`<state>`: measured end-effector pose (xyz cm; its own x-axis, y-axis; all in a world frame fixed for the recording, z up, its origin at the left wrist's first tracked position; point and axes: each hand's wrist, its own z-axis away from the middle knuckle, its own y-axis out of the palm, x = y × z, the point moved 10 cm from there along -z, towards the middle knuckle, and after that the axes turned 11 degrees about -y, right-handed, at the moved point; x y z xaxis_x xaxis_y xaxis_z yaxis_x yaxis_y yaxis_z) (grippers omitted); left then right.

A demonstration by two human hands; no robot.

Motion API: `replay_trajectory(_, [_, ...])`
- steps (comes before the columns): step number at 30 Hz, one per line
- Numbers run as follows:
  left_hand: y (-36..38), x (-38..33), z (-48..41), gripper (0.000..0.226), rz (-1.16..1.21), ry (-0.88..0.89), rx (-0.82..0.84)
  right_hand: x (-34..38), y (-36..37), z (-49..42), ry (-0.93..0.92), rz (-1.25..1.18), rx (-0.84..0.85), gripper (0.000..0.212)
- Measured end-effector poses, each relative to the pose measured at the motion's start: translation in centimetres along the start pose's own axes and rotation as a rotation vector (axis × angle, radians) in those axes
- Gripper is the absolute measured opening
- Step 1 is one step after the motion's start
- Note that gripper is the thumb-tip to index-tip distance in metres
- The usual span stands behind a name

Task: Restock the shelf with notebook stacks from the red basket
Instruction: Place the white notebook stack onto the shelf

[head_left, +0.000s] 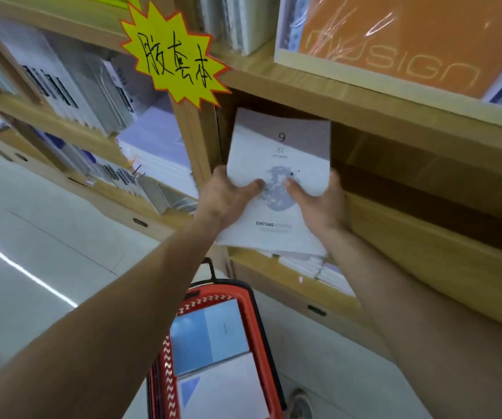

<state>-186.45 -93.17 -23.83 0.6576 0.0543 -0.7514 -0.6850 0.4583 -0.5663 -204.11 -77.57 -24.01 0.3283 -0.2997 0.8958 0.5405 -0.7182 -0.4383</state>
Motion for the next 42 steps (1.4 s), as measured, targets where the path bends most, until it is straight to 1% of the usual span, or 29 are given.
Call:
replay_trajectory(3, [1.4,-0.2,-3.4,0.067,-0.041,-0.013,0.011,-1.9,1.1,-2.3,0.045,-0.008,-0.021,0.069])
replay_trajectory(7, [2.6,0.2,-5.8,0.071,-0.134,-0.045,0.014,-3.9,1.8,-3.3,0.111,-0.061,-0.045,0.062])
replay_trajectory(9, [2.8,0.3,-5.9,0.079,-0.123,-0.065,0.040,-4.1,1.9,-3.5,0.132,-0.074,-0.033,0.061])
replay_trajectory(11, [2.4,0.2,-5.4,0.088,-0.146,-0.063,0.027,-4.1,1.8,-3.5,0.149,-0.081,-0.014,0.059])
replay_trajectory(12, [2.2,0.1,-4.9,0.086,-0.169,-0.053,0.009,-4.3,1.7,-3.3,0.162,-0.091,-0.004,0.057])
replay_trajectory(15, [1.5,1.5,-2.7,0.068,-0.191,-0.013,-0.029,-4.9,1.5,-1.8,0.180,-0.110,0.043,0.046])
replay_trajectory(18, [1.2,4.5,-0.2,0.063,-0.080,-0.057,0.011,-5.3,1.7,0.4,0.173,-0.126,0.068,0.043])
replay_trajectory(21, [1.0,4.5,-0.1,0.051,0.036,-0.035,-0.002,-4.9,1.7,1.0,0.110,-0.134,0.002,0.038])
replay_trajectory(23, [0.7,3.2,-1.0,0.043,0.058,-0.020,-0.019,-4.1,1.8,0.8,0.081,-0.163,-0.051,0.039])
replay_trajectory(25, [0.7,2.1,-2.5,0.040,0.085,-0.020,-0.015,-3.7,2.2,-0.2,0.091,-0.209,-0.086,0.042])
replay_trajectory(27, [0.6,1.7,-3.9,0.042,0.132,-0.041,-0.015,-3.7,2.5,-1.4,0.114,-0.252,-0.107,0.041])
replay_trajectory(29, [0.6,1.7,-3.7,0.051,0.098,-0.010,-0.044,-3.8,2.8,-1.9,0.119,-0.272,-0.120,0.040])
replay_trajectory(30, [0.4,2.1,-2.8,0.056,0.048,0.014,-0.078,-4.0,2.9,-1.7,0.107,-0.278,-0.125,0.043])
replay_trajectory(31, [0.1,2.7,-1.6,0.059,0.015,0.037,-0.123,-4.2,3.1,-1.2,0.081,-0.272,-0.118,0.051])
replay_trajectory(33, [0.0,4.7,0.9,0.064,0.033,0.065,-0.160,-4.5,3.5,0.2,0.022,-0.241,-0.085,0.069])
replay_trajectory(34, [0.5,5.3,1.8,0.062,0.048,0.081,-0.135,-4.4,3.6,0.8,-0.003,-0.231,-0.074,0.074])
replay_trajectory(37, [3.6,5.1,2.7,0.052,0.046,0.127,0.007,-3.9,3.9,0.9,-0.042,-0.218,-0.091,0.070])
replay_trajectory(38, [4.3,4.9,2.3,0.050,0.060,0.129,0.026,-3.6,3.9,0.7,-0.043,-0.213,-0.105,0.069])
replay_trajectory(40, [5.0,4.1,1.4,0.045,0.065,0.129,0.017,-3.4,4.0,0.1,-0.038,-0.203,-0.128,0.071])
replay_trajectory(42, [5.0,3.5,0.1,0.045,0.038,0.140,-0.007,-3.2,4.4,-0.8,-0.044,-0.184,-0.138,0.072])
